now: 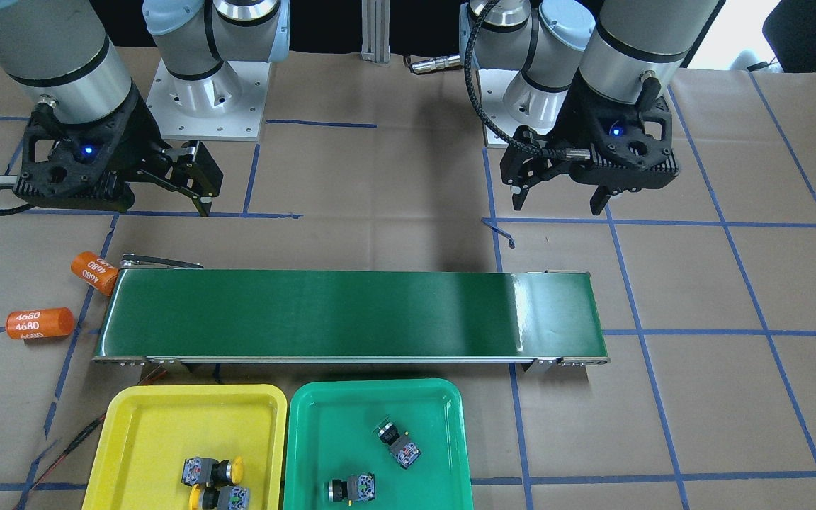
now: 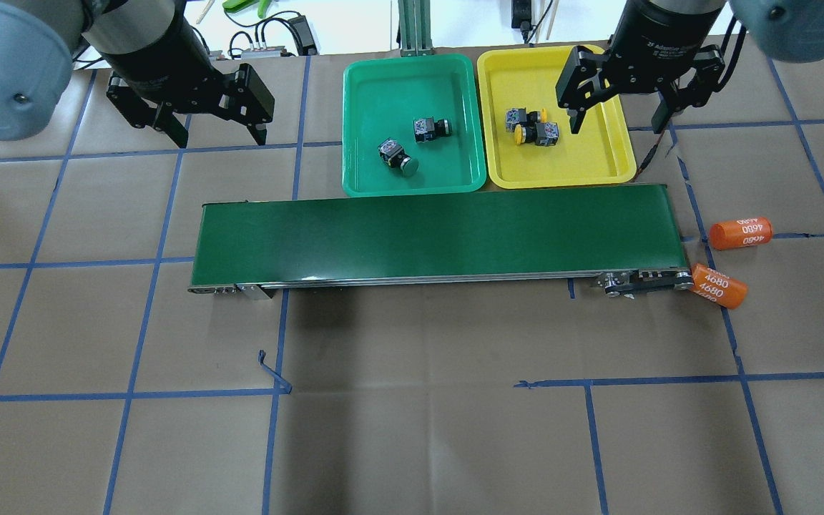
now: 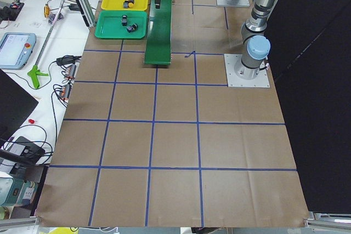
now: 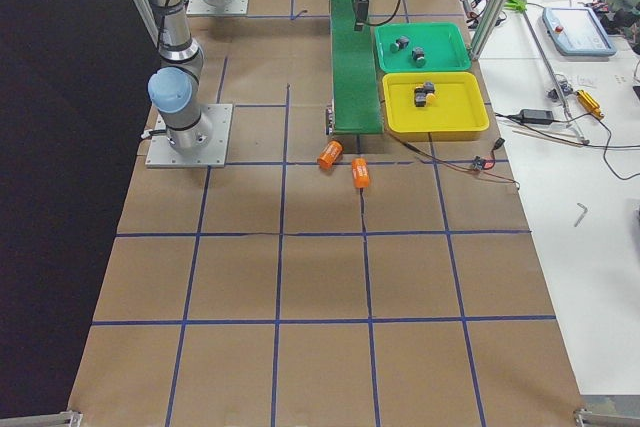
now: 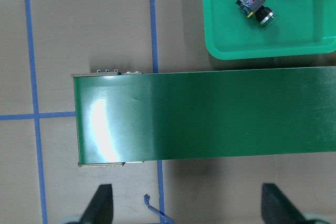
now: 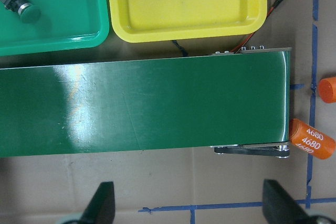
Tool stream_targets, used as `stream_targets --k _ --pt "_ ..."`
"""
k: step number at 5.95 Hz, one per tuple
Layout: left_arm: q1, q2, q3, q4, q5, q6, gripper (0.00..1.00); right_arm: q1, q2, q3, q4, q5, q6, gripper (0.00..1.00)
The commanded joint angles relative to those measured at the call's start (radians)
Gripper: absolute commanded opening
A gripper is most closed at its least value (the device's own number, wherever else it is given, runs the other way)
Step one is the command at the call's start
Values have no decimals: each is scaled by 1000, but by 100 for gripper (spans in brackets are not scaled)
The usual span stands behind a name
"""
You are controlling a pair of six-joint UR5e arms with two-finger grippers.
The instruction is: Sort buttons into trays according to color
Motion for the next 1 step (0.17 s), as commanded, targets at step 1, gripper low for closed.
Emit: stream_targets --k 1 --pt "0 0 0 0 0 0 99 -2 0 1 3 0 3 100"
